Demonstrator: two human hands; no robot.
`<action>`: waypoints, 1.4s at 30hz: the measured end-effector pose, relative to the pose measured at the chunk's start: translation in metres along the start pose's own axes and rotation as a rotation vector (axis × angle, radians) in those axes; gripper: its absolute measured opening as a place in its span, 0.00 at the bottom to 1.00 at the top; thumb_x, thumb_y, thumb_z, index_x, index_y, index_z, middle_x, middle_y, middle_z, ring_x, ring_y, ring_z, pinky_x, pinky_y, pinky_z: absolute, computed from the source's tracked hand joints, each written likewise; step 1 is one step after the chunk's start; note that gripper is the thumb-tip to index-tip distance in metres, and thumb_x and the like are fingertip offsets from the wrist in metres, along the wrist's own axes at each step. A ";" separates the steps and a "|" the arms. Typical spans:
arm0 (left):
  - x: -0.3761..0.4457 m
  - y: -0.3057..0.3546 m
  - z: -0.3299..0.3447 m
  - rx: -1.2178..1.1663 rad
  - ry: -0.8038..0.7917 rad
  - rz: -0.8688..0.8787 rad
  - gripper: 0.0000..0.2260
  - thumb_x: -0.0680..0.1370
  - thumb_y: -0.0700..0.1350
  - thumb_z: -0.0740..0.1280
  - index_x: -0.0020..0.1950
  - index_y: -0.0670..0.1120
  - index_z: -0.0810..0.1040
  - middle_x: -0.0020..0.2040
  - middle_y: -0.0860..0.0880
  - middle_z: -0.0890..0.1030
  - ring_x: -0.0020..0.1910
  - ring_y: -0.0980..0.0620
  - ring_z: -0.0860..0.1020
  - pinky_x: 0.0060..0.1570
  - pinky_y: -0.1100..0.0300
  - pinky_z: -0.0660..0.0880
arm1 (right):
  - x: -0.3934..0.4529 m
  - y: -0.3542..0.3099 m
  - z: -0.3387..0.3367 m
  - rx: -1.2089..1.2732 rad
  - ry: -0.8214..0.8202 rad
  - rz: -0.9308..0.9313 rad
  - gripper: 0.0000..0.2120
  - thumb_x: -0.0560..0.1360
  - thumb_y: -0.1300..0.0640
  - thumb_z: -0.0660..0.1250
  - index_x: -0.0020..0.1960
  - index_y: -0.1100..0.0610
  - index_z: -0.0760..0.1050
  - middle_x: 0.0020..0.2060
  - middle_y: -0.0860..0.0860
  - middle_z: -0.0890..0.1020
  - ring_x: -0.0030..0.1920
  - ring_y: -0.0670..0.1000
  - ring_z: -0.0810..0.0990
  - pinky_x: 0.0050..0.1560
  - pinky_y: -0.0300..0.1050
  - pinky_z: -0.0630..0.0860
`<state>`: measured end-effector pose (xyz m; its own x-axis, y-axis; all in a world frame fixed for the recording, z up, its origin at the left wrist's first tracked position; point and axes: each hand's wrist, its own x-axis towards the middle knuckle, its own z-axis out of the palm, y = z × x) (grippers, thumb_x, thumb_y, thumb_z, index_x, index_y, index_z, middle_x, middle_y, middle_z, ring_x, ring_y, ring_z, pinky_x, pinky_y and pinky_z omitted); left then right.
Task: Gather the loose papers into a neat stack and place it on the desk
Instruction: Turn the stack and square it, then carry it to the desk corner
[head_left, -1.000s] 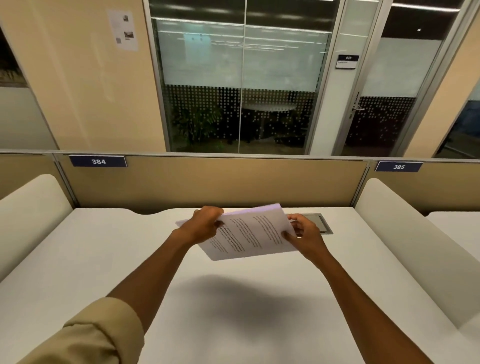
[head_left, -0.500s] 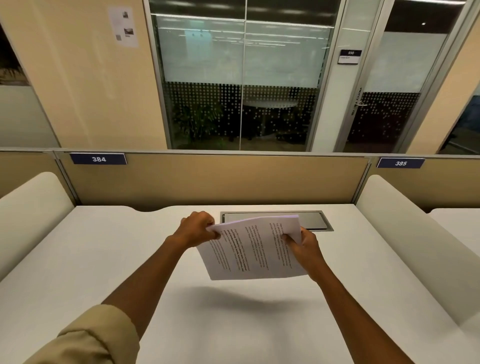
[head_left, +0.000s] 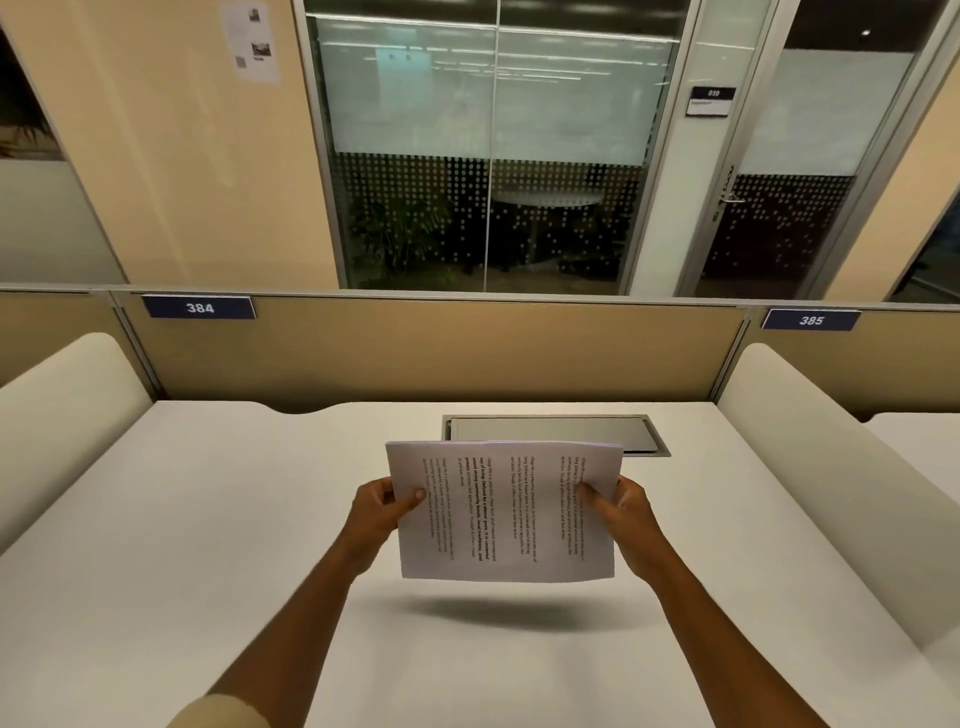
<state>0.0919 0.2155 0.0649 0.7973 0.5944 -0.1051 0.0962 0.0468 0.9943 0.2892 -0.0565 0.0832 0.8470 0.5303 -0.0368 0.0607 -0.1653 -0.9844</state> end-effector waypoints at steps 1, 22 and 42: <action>-0.002 -0.005 0.004 -0.006 0.028 0.016 0.08 0.77 0.41 0.70 0.56 0.43 0.81 0.51 0.44 0.86 0.51 0.40 0.83 0.48 0.49 0.82 | -0.001 0.001 0.000 0.003 0.000 0.006 0.07 0.79 0.57 0.66 0.56 0.53 0.76 0.48 0.54 0.85 0.47 0.58 0.84 0.47 0.55 0.82; -0.033 -0.062 0.027 0.255 0.327 0.071 0.12 0.81 0.37 0.59 0.63 0.43 0.74 0.54 0.45 0.80 0.52 0.44 0.79 0.45 0.58 0.78 | -0.027 0.062 0.045 0.007 0.105 0.120 0.17 0.79 0.60 0.65 0.67 0.56 0.71 0.57 0.55 0.80 0.57 0.57 0.79 0.58 0.55 0.79; -0.035 -0.068 0.019 0.302 0.301 0.065 0.13 0.81 0.35 0.60 0.65 0.40 0.73 0.56 0.44 0.80 0.54 0.42 0.79 0.51 0.53 0.79 | -0.024 0.064 0.046 -0.035 0.107 0.114 0.17 0.78 0.60 0.66 0.66 0.55 0.71 0.56 0.54 0.80 0.56 0.56 0.79 0.55 0.50 0.80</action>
<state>0.0686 0.1762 0.0010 0.6025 0.7980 0.0124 0.2571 -0.2088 0.9436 0.2480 -0.0416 0.0130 0.9007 0.4154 -0.1273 -0.0221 -0.2488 -0.9683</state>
